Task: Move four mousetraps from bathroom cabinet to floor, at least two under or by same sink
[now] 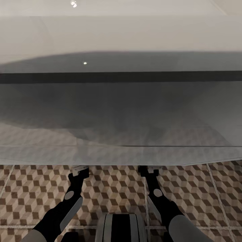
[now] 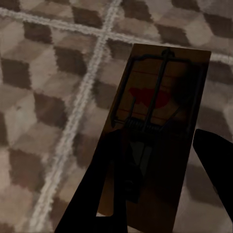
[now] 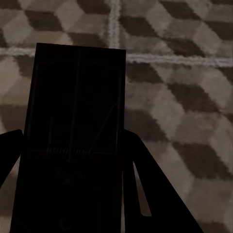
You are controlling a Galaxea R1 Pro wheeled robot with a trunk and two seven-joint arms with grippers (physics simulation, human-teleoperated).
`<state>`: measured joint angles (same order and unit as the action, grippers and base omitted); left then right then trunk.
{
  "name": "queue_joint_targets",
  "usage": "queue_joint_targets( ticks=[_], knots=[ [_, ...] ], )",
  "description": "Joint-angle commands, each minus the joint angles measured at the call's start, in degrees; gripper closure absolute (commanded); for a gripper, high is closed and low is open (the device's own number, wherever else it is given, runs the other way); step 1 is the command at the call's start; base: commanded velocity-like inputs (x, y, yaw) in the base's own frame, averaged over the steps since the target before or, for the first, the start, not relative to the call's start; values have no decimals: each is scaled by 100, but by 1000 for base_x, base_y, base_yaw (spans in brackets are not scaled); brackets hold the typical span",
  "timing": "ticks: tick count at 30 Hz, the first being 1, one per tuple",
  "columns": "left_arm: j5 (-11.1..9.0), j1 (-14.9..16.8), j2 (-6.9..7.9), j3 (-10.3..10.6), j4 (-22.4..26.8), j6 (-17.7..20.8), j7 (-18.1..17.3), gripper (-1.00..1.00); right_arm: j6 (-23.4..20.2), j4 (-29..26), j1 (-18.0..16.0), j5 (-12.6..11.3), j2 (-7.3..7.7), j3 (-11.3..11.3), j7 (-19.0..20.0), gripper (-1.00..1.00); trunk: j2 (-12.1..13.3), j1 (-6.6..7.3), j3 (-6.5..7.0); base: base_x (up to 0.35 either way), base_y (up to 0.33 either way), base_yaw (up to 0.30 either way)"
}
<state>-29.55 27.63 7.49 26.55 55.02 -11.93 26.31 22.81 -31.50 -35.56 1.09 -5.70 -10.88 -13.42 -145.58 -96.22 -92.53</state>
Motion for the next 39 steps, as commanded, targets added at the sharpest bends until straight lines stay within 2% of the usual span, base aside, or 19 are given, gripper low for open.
queue_joint_targets(
  ticks=[1, 10, 16, 23, 27, 29, 31, 39],
  knots=[
    [-58, 6, 8, 31, 4, -40, 94, 100, 13, 5, -4, -8, 5, -28, -38, 100, -1, 1, -3, 0, 0, 0],
    [-38, 6, 7, 18, 9, -44, 330, 100, 13, 10, -4, -13, 3, -28, -38, 100, -1, 1, -3, 0, 0, 0],
    [-27, 6, 14, 38, 14, -27, 646, 100, 13, 12, -4, 1, -1, -39, -38, 100, -1, 1, -3, 0, 0, 0],
    [-38, 6, 8, 83, 20, -5, 685, 100, 11, 12, -4, 23, -1, -57, -37, 100, -1, 1, -3, 0, 0, 0],
    [-54, 6, -10, 92, 54, 334, 659, 100, 6, 6, -4, 30, -4, -56, -38, 100, -1, 1, -3, 0, 0, 0],
    [-49, 6, -82, 91, 106, 612, 644, 100, 5, 5, -4, 31, -8, -55, -38, 100, -1, 1, -3, 0, 0, 0],
    [-46, 6, -137, 89, 136, 724, 637, 100, 5, 4, -4, 32, -9, -55, -38, 100, -1, 1, -3, 0, 0, 0],
    [-42, 6, -204, 87, 309, 838, 630, 100, 4, -9, -4, 32, -7, -51, -38, 100, -1, 1, -3, 0, 0, 0]
  ],
)
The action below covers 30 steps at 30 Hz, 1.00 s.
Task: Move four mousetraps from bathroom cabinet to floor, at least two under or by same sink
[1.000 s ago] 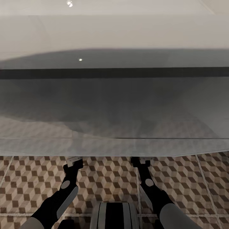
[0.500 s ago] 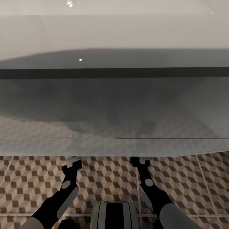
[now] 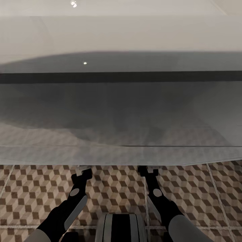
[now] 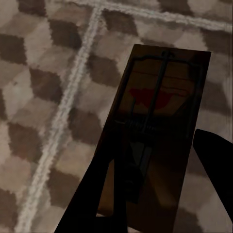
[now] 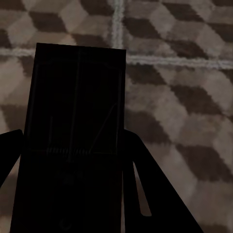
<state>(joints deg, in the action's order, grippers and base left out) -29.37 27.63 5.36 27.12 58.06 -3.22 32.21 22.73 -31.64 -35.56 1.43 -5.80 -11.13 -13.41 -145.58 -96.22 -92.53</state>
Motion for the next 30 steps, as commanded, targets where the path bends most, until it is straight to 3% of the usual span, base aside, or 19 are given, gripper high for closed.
queue_joint_targets(
  ticks=[1, 30],
  knots=[
    [-61, 5, 8, 30, 50, -32, 40, 100, 13, -2, -4, -3, 2, -25, -39, 100, -1, 1, -3, 0, 0, 0],
    [-52, 5, 0, 30, 151, -29, 40, 100, 13, -396, -4, -48, 0, -21, -47, 100, -1, 1, -3, 0, 0, 0]
  ],
)
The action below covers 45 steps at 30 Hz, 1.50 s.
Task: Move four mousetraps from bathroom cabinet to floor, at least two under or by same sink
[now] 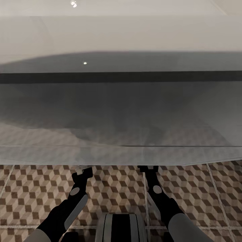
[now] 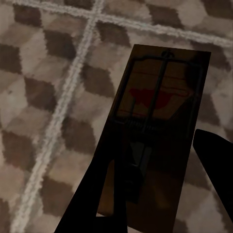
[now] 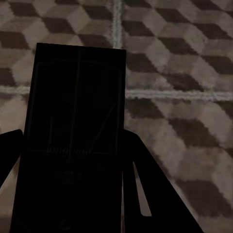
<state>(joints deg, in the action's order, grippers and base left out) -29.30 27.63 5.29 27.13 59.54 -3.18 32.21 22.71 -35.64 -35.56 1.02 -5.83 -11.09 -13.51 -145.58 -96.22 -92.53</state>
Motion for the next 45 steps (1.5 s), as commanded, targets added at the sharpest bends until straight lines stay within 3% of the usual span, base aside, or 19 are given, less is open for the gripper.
queue_joint_targets(
  ticks=[1, 26, 28, 31, 35, 45],
  knots=[
    [-59, 5, 8, 30, 4, -33, 39, 100, 14, 5, -4, -5, 3, -25, -37, 100, -1, 1, -3, 0, 0, 0],
    [-46, 5, 12, 30, 58, -14, 47, 100, 14, 7, -4, -9, 3, -33, -37, 100, -1, 1, -3, 0, 0, 0],
    [46, 5, 18, 30, 160, 0, 48, 100, 14, 10, -4, -12, 4, -33, -37, 100, -1, 1, -3, 0, 0, 0],
    [431, 5, -10, 24, 227, 15, 59, 100, 14, 7, -4, -13, 3, -29, -36, 100, -1, 1, -3, 0, 0, 0],
    [729, 5, -67, 9, 255, 86, 70, 100, 14, 10, -4, -14, 5, -28, -37, 100, -1, 1, -3, 0, 0, 0],
    [810, 5, -97, -3, 277, 171, 74, 100, 14, 7, -4, -6, 3, -34, -36, 100, -1, 1, -3, 0, 0, 0]
  ],
)
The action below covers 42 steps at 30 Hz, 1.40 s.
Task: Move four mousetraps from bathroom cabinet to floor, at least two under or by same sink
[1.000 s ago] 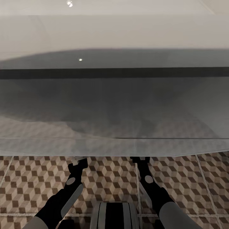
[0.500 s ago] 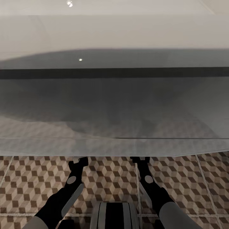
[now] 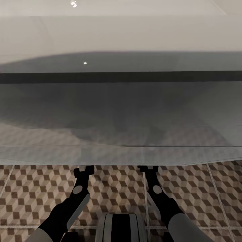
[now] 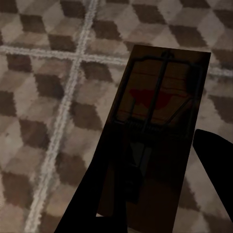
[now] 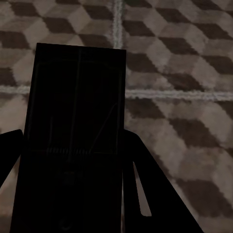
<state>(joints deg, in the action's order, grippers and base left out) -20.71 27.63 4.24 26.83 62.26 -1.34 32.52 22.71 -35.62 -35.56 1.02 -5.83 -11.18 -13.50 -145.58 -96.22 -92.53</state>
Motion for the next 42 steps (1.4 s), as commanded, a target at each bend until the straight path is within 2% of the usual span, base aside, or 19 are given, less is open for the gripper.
queue_joint_targets(
  ticks=[1, 42],
  knots=[
    [-47, 5, 11, 26, 5, -13, 40, 100, 14, 4, -3, -6, 3, -25, -38, 100, -1, 1, -3, 0, 0, 0],
    [-47, 5, -9, 26, 5, -49, 46, 100, 12, 3, -3, 37, 3, -25, -38, 100, -1, 1, -3, 0, 0, 0]
  ],
)
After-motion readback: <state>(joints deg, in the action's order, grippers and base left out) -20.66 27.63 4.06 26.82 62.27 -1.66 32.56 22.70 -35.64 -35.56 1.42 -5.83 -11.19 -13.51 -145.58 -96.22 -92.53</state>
